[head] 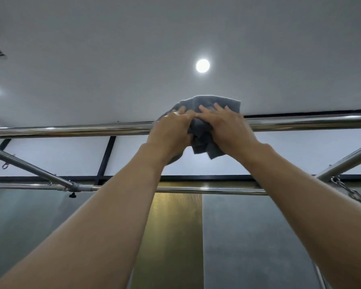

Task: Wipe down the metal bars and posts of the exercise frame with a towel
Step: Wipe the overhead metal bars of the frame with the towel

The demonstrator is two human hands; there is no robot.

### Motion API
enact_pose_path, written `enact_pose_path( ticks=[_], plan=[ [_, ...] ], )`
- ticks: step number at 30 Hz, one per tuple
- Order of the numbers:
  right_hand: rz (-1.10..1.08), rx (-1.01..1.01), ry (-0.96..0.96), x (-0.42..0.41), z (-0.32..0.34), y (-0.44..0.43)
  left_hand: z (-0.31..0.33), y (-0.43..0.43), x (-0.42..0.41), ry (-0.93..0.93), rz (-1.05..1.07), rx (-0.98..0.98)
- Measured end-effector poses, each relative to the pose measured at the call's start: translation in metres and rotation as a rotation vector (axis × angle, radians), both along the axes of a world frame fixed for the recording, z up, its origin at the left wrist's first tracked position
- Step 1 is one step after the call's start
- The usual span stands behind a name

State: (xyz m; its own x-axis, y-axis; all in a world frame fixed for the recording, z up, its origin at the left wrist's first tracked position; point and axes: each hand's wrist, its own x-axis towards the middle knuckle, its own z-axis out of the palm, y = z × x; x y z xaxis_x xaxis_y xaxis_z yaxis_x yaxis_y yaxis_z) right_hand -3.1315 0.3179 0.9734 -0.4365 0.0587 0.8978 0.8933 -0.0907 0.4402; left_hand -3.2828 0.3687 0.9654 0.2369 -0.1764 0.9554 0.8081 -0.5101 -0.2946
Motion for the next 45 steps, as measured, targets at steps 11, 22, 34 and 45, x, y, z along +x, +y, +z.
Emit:
enact_pose_path(
  ticks=[11, 22, 34, 45],
  plan=[
    [0.079, 0.024, 0.031, -0.032, -0.007, 0.023, -0.015, 0.020, -0.037, -0.016, 0.034, 0.107],
    [0.150, 0.014, 0.007, -0.071, -0.023, 0.038, -0.024, 0.040, -0.090, 0.045, 0.103, 0.164],
    [0.261, -0.037, 0.046, -0.126, -0.021, 0.059, -0.018, 0.052, -0.138, 0.050, 0.221, 0.071],
    [0.157, -0.017, 0.055, -0.165, -0.010, 0.063, -0.017, 0.073, -0.169, -0.055, 0.209, 0.088]
  ],
)
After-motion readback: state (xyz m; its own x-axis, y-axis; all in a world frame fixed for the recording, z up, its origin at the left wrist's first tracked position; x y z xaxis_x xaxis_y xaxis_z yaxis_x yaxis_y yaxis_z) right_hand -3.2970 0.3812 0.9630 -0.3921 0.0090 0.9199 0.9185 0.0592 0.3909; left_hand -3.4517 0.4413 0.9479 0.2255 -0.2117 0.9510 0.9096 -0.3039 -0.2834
